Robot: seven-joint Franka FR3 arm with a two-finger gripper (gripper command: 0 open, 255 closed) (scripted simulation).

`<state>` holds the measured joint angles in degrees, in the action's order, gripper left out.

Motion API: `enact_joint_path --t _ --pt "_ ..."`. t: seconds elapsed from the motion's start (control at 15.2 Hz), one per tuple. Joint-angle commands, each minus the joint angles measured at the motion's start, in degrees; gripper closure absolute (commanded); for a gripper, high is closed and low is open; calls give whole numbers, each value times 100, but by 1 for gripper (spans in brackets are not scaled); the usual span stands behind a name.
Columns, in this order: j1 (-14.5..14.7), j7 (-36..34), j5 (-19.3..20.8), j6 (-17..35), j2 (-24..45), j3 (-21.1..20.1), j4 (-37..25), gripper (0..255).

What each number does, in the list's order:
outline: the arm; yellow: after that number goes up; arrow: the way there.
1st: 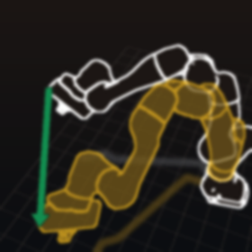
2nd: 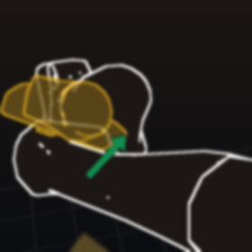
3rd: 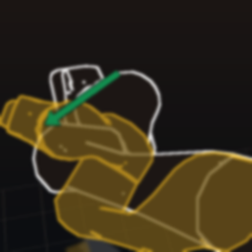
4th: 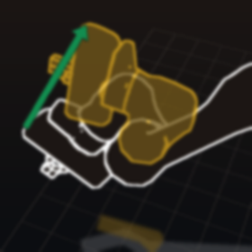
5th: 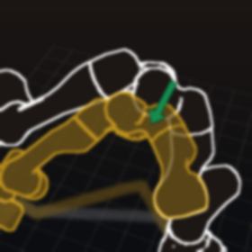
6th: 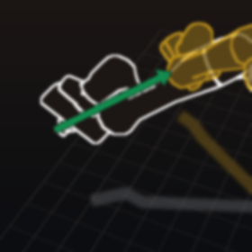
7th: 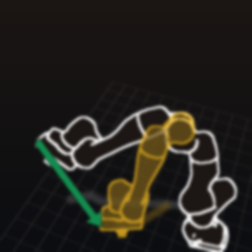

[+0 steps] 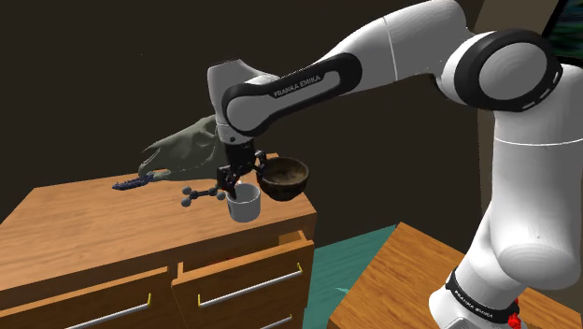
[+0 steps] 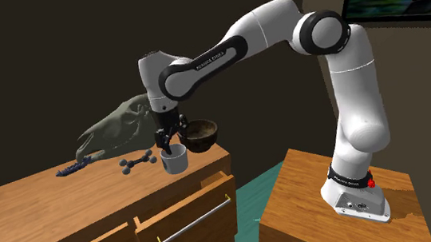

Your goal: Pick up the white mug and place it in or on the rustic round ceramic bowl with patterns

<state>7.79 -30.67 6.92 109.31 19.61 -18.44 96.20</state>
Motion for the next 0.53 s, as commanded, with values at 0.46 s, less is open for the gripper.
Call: enact_joint_path --t 0.46 --pt "382 -321 330 -55 1281 77 -1222 0"
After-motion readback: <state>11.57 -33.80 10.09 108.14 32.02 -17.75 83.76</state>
